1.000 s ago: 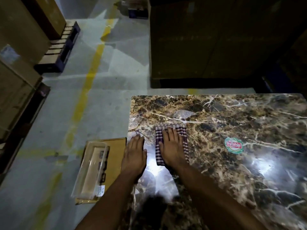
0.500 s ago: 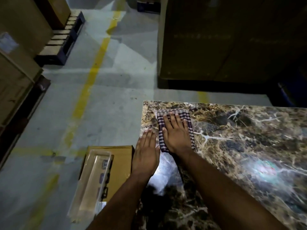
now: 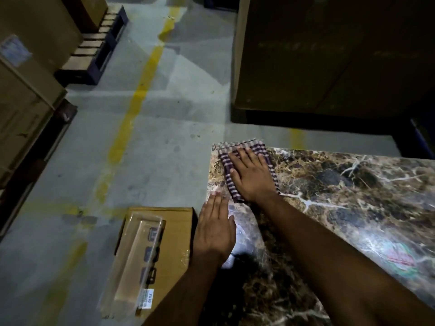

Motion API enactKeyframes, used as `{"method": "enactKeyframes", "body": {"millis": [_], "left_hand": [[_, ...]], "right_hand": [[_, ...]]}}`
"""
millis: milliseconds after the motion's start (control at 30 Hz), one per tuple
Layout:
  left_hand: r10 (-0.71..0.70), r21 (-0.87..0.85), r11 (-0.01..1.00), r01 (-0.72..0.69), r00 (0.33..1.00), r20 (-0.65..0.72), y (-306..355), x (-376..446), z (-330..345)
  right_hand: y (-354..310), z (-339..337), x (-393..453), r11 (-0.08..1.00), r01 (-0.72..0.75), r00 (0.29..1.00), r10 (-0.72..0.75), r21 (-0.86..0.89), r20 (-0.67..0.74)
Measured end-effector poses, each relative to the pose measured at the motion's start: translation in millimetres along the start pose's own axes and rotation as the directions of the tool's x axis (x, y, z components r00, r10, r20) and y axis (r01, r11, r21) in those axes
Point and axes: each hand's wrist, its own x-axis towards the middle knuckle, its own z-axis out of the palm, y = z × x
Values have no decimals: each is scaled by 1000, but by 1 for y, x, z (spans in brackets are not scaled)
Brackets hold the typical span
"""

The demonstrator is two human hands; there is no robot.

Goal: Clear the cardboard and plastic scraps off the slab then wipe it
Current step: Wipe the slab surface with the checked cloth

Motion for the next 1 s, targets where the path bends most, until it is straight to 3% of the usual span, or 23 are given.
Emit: {"method": "enactKeyframes", "body": {"millis": [133,300,500,667,733,900,1000], "left_hand": [[42,-31,999,-44,997,-62,-3,-10,2],[104,-42,993,-111,984,-143,-5,-25,9],[70,-84,993,-83,986,-153,0,-41,7],[86,-102,989,-103,984,-158,0,-58,9],[90,-78,992,-103,984,-156,0,-62,9],[68,-126,988,-88,986,-153,1,-84,10],[53,-128,989,-69,991,-119,0,-97,12]], "right_hand": [[-27,-2,36,994,-111,994,112,20,-19],[-42,7,10,999,52,999,-52,-5,-1],[-38,-1,23,991,-134,991,134,25,-4],[-63,7,-4,996,90,996,-90,-9,4],[-49,9,-24,996,87,996,-87,-3,3],[-58,7,-16,996,-93,996,93,18,-4],[-84,14,-34,999,51,999,-51,1,17]]}}
